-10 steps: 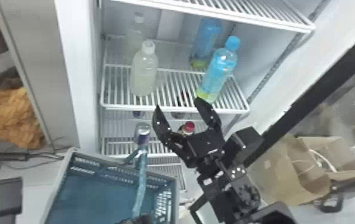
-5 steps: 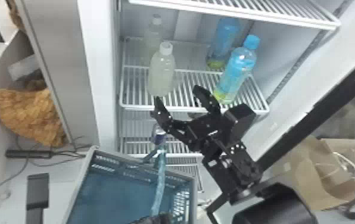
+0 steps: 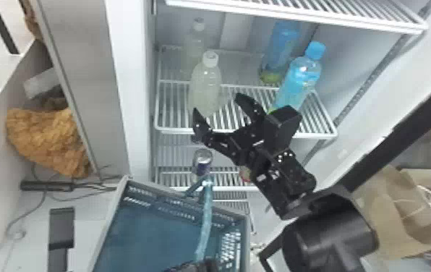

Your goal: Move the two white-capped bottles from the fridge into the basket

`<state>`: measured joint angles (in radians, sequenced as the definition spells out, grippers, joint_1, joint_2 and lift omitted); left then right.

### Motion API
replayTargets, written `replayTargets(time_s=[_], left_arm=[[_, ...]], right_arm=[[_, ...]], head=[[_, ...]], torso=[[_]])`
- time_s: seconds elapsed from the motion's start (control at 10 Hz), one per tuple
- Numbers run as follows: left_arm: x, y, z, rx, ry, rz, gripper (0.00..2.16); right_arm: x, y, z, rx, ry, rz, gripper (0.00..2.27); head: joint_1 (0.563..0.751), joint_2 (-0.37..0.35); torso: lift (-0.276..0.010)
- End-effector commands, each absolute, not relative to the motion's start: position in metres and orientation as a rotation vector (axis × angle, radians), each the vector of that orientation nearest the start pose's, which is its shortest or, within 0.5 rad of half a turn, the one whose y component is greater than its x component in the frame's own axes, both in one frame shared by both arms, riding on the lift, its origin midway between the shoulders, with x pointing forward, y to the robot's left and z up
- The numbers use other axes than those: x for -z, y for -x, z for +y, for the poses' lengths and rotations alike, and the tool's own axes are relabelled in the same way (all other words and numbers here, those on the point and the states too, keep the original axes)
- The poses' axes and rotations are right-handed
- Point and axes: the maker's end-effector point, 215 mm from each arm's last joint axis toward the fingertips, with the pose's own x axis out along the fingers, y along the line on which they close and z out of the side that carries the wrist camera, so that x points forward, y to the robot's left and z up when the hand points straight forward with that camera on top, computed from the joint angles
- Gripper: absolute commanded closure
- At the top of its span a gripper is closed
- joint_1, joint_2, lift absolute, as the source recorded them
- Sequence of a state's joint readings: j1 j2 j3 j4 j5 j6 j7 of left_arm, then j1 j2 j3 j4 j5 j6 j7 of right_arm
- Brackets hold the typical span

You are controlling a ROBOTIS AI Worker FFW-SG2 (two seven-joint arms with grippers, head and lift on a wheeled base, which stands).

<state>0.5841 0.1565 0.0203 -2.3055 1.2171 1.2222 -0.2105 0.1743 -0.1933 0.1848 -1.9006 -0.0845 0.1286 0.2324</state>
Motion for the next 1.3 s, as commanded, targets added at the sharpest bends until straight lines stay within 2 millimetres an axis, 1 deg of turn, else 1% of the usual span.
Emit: replayTargets(time_s=[0.0,0.1,0.5,0.6,0.7,0.8,0.9,1.2], left_arm=[[0.352,-0.216,-0.020,0.968,0.947,0.935,1.19],[0.351,-0.217,-0.021,0.970,0.945,0.934,1.19],[0.351,-0.217,-0.022,0.973,0.943,0.934,1.19],[0.351,-0.217,-0.022,0.973,0.943,0.934,1.19],[0.351,-0.217,-0.021,0.971,0.943,0.933,1.19],[0.351,-0.216,-0.021,0.971,0.946,0.934,1.19],[0.351,-0.217,-0.020,0.969,0.945,0.934,1.19],[0.351,-0.217,-0.020,0.968,0.949,0.932,1.19]], right_arm=[[0.320,-0.531,-0.108,-0.482,0.045,-0.002,0.07],[0.323,-0.537,-0.107,-0.498,0.029,-0.002,0.08],[0.311,-0.549,-0.093,-0.529,0.006,-0.045,0.10],[0.310,-0.550,-0.091,-0.531,0.004,-0.045,0.16],[0.310,-0.552,-0.090,-0.534,0.007,-0.039,0.43],[0.309,-0.551,-0.088,-0.536,0.007,-0.041,0.77],[0.308,-0.551,-0.088,-0.536,0.008,-0.044,0.84],[0.298,-0.546,-0.089,-0.531,0.006,-0.069,0.90]], head=[[0.695,-0.201],[0.695,-0.195],[0.695,-0.178],[0.695,-0.173],[0.695,-0.170],[0.695,-0.167],[0.695,-0.165],[0.695,-0.160]], torso=[[0.000],[0.000],[0.000],[0.000],[0.000],[0.000],[0.000],[0.000]])
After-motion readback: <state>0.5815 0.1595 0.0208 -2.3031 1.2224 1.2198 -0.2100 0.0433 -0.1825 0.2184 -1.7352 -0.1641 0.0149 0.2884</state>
